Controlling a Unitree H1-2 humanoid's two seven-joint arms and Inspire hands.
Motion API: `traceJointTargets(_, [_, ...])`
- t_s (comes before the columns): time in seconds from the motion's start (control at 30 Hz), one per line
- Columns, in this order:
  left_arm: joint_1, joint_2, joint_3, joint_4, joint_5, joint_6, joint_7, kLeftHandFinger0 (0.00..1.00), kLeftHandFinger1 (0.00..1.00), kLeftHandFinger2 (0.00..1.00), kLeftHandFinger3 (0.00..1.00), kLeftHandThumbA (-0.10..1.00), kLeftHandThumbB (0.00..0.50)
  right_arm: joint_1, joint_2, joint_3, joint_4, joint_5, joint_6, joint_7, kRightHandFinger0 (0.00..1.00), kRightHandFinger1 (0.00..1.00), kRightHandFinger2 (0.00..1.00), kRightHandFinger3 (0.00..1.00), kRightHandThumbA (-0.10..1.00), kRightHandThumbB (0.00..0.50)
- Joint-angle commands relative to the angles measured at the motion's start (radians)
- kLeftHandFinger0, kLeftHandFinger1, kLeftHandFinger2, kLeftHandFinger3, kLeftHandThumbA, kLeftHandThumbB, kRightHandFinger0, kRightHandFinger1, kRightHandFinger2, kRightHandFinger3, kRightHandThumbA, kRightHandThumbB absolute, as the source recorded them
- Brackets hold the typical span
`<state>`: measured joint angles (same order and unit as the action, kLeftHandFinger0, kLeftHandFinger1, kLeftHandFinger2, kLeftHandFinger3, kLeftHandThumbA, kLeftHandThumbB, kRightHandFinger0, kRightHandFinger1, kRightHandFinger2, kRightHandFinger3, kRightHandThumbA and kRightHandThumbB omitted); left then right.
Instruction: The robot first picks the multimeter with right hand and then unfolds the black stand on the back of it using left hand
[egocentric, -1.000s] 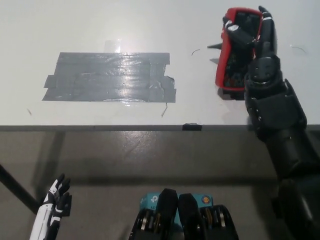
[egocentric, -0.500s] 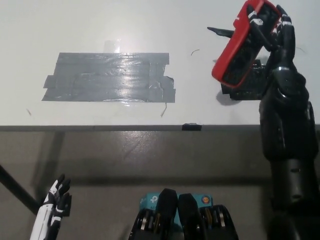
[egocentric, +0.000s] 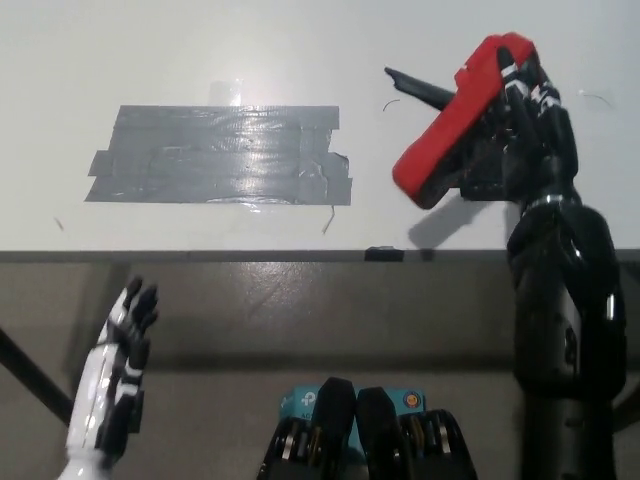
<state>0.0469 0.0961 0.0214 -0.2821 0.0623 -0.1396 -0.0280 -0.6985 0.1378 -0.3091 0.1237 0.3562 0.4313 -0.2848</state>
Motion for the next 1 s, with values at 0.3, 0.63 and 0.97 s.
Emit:
traceJointTargets(0.3, [-0.261,-0.080,-0.116,-0.336,0.023,0.177,-0.047,1.00,1.00,1.00,1.00,0.93,0.206,0.003,0.103,0.086,-0.453,0.692,0.039,0.109,0.00,0.25,0.72,0.49,-0.10,0.179])
traceJointTargets(0.63, [-0.390,-0.107,-0.158,-0.347,0.072,0.211,-0.050,1.00,1.00,1.00,1.00,0.98,0.221,0.101,0.065,0.167,-0.510,0.782,0.039,0.155,0.00,0.20,0.58,0.39,-0.10,0.117])
traceJointTargets(0.97, [-0.440,-0.112,-0.195,-0.338,0.099,0.223,-0.058,1.00,1.00,1.00,1.00,0.97,0.241,0.215,-0.003,0.255,-0.591,0.835,0.039,0.175,0.00,0.04,0.39,0.13,-0.10,0.109])
